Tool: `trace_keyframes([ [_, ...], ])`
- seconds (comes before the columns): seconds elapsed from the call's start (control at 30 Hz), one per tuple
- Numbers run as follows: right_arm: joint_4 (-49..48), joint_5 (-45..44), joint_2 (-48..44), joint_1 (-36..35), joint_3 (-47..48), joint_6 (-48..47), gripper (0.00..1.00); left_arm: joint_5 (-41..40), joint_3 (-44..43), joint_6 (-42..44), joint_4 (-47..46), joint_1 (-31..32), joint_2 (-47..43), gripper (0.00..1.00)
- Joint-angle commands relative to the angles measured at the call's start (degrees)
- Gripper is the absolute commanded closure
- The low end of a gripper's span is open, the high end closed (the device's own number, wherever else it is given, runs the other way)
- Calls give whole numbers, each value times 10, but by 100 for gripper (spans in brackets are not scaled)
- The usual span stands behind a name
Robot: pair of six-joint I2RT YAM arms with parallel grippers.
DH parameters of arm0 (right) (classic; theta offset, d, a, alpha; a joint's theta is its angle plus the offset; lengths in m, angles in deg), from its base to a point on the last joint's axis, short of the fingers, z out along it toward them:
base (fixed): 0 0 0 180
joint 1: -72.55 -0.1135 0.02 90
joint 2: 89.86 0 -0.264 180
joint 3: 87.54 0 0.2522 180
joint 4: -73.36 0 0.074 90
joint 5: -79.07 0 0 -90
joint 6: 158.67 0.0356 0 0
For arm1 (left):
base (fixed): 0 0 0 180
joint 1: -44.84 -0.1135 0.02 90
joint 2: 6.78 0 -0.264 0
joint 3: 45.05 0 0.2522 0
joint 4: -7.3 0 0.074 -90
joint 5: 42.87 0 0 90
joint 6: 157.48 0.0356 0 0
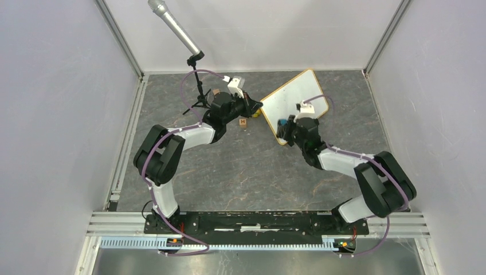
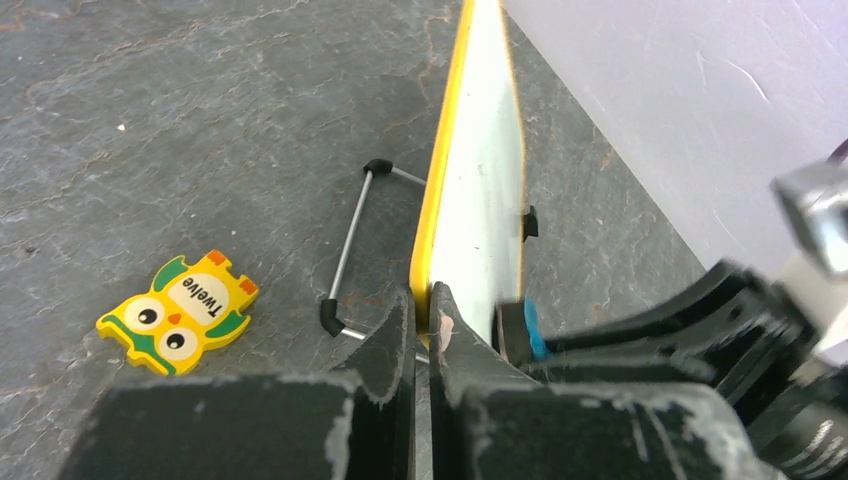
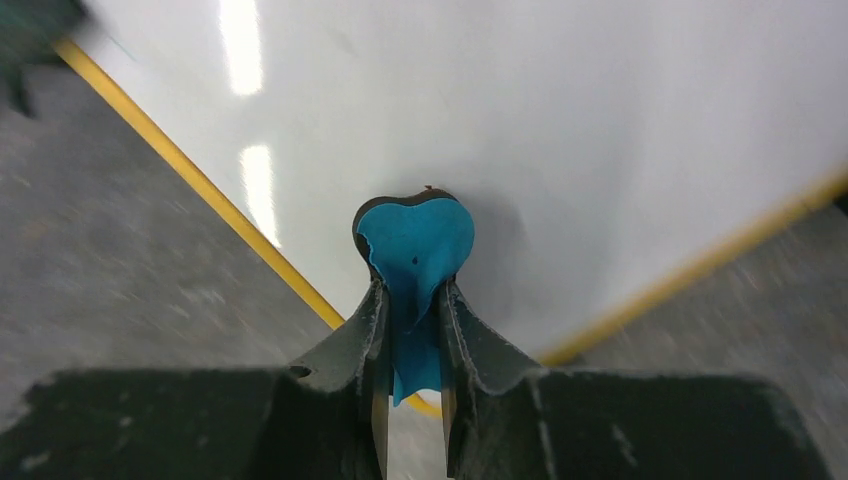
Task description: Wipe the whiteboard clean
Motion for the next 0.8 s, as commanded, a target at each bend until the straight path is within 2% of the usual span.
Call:
trace_keyframes([
  [0.0,99,-55,-77,3,-78,-44,85,47,-1,27,17,20,-4,98],
  [0.2,237,-19,-197,-2,-73,-126,85,45,-1,34,21,20,-5,88],
  [0.33,273,32,-273,-10,-133,-132,84,32,13,43,18,20,-20,73],
  [0.47,330,75,-292,-40,-164,-141,83,18,30,49,10,20,-38,57],
  [0.63,389,16,-291,-100,-166,-144,80,10,54,53,-14,20,-57,48],
  [0.77,428,-37,-260,-146,-145,-147,67,1,57,70,1,20,-69,44],
])
